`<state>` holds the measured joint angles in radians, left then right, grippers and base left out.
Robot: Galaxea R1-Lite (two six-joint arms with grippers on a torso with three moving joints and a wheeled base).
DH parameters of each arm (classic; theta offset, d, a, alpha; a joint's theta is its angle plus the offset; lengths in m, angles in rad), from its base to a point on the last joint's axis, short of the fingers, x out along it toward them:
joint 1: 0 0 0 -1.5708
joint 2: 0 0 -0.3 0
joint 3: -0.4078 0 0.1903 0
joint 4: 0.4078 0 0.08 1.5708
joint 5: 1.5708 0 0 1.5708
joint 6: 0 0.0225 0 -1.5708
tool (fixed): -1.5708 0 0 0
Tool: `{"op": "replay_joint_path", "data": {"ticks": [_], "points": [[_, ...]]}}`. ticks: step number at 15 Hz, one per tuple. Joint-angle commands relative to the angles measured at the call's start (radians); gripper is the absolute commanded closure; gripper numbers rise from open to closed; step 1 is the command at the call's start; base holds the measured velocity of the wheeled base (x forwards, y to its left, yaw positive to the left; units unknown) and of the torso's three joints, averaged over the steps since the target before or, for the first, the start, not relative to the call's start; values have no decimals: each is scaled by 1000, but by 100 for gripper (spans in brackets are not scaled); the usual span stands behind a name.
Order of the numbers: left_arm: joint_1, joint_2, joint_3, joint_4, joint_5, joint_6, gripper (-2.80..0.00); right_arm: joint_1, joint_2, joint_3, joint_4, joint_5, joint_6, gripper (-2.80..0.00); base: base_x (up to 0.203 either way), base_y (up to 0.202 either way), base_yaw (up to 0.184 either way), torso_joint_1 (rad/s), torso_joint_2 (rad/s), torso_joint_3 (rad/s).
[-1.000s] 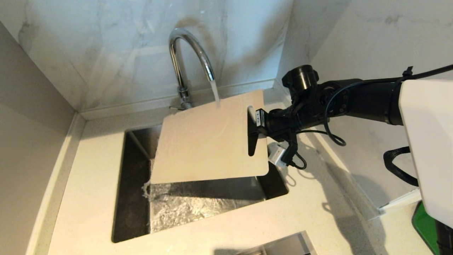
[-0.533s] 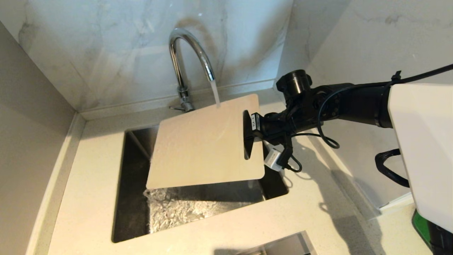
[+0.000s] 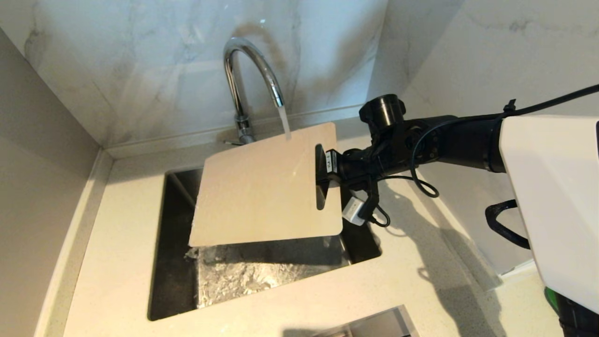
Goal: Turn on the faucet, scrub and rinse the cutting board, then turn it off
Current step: Scrub the cutting board underwater
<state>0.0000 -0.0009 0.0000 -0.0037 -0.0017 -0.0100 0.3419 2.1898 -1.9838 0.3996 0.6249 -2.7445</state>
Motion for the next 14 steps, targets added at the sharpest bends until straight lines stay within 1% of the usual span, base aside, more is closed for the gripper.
{"op": "replay_joint_path", "data": {"ticks": [1, 5, 8, 12, 14], "points": [[0, 1, 2, -1, 0, -1, 0, 2, 2, 0, 2, 4, -16, 0, 0, 0, 0, 0, 0, 0], [0, 1, 2, -1, 0, -1, 0, 11, 5, 14, 8, 4, -16, 0, 0, 0, 0, 0, 0, 0], [0, 1, 2, -1, 0, -1, 0, 18, -15, 53, 9, 6, -16, 0, 0, 0, 0, 0, 0, 0], [0, 1, 2, 0, 0, 1, 0, 19, -103, 176, 7, 10, -16, 0, 0, 0, 0, 0, 0, 0], [0, 1, 2, -1, 0, 0, 0, 19, -126, 199, 5, 39, -16, 0, 0, 0, 0, 0, 0, 0]]}}
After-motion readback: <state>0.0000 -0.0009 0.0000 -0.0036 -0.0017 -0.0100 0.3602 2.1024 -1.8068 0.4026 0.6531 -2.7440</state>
